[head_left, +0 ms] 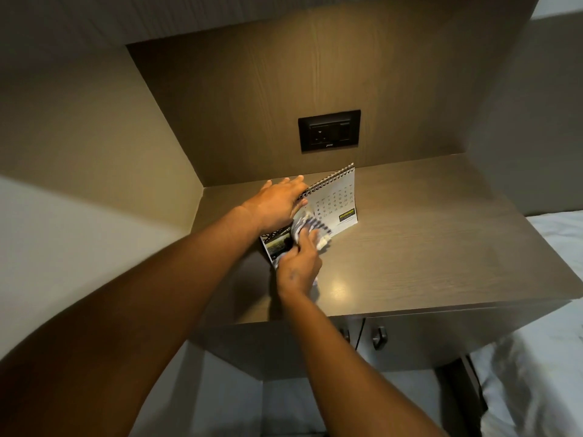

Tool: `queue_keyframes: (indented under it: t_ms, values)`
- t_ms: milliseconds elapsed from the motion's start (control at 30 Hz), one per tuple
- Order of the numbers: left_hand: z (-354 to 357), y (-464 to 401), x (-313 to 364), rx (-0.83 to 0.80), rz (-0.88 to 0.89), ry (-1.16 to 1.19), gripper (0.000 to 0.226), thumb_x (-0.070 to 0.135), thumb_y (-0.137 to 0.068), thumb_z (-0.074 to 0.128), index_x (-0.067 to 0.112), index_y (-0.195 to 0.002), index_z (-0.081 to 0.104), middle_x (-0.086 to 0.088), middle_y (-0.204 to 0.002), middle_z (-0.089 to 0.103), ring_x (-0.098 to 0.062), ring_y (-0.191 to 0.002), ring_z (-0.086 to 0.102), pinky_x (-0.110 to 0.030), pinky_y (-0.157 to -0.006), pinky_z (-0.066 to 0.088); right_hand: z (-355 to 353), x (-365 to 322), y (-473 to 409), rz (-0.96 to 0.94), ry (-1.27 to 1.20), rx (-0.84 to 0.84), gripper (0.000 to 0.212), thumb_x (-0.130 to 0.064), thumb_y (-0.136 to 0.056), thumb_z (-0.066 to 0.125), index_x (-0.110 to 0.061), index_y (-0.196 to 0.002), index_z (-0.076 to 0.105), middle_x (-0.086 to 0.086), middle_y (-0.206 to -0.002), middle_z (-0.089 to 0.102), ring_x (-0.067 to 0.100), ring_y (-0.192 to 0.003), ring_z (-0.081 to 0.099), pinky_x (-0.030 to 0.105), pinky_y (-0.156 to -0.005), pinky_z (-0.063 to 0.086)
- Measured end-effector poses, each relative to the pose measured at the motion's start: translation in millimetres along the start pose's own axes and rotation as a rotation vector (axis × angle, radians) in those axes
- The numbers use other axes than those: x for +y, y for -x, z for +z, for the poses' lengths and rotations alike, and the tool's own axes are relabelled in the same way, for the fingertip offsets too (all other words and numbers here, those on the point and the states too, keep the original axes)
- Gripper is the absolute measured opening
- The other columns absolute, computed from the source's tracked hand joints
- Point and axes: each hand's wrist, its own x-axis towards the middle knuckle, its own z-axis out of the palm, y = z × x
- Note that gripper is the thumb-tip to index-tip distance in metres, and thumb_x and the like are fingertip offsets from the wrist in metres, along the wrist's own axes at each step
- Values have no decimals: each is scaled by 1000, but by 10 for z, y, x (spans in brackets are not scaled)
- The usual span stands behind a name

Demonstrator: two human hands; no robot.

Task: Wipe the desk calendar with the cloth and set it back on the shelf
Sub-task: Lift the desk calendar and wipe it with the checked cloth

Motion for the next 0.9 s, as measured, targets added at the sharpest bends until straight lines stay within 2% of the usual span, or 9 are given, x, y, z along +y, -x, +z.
queue_keyframes:
  t_ms: [100,200,300,400,533,600,700,833,900]
  values:
    - [-17,6,-7,-5,0,-2,48,36,-108,40,18,-151,37,-8,-169,20,-30,-155,18,-57,-124,12,3,-34,2,7,-54,-2,41,-7,-98,48,-15,-137,56,14,-148,48,4,-122,54,10,-95,33]
    - [-26,5,-6,-11,-6,-7,48,35,-108,40,16,-152,36,-9,-169,20,-31,-155,18,-57,-124,12,-77,-238,-226,-7,-34,68,40,-3,-96,45,-9,-133,59,20,-144,50,31,-129,49,30,-108,39]
    - [-24,-2,-8,-5,-14,-10,48,34,-108,40,16,-152,36,-9,-168,20,-31,-154,19,-58,-124,14,-160,-405,-621,-39,-47,162,38,-1,-94,44,-8,-127,62,22,-129,58,36,-115,57,44,-98,48]
    - [-17,-4,-24,8,-24,9,48,34,-108,41,17,-152,36,-9,-168,21,-32,-154,20,-58,-124,13,-259,-505,-984,-40,-32,181,33,-6,-98,43,-13,-124,63,10,-104,61,20,-94,57,24,-66,50]
    - [1,-16,-31,5,-23,11,48,35,-107,41,17,-152,36,-8,-168,22,-31,-154,21,-57,-124,15,-214,-433,-855,-66,-10,192,27,-15,-100,44,-17,-118,63,-2,-86,52,11,-82,50,19,-61,41]
    - [-10,-28,-31,0,-17,2,49,35,-108,40,15,-152,36,-8,-168,22,-32,-154,21,-57,-124,15,-97,-320,-550,-33,-14,122,28,-18,-98,45,-20,-118,65,14,-112,63,18,-96,59,27,-81,50]
    - [-25,-15,-34,-5,-12,13,52,36,-108,40,15,-155,32,-8,-168,23,-31,-154,20,-56,-124,13,48,-184,-108,-57,44,-5,43,-7,-98,43,-14,-139,51,15,-153,39,31,-134,42,32,-108,31]
    - [-23,-4,-29,-11,-5,1,55,36,-108,39,15,-157,28,-8,-168,22,-31,-154,19,-57,-124,14,15,-260,-154,-43,-61,13,43,-4,-97,43,-10,-140,50,18,-151,42,32,-137,41,37,-113,32]
    - [-26,-15,-32,-7,-4,-13,55,34,-108,39,13,-157,28,-8,-168,22,-32,-154,20,-57,-124,15,-51,-380,-414,-59,-41,83,40,-3,-96,42,-12,-133,56,20,-142,52,32,-126,51,32,-101,41]
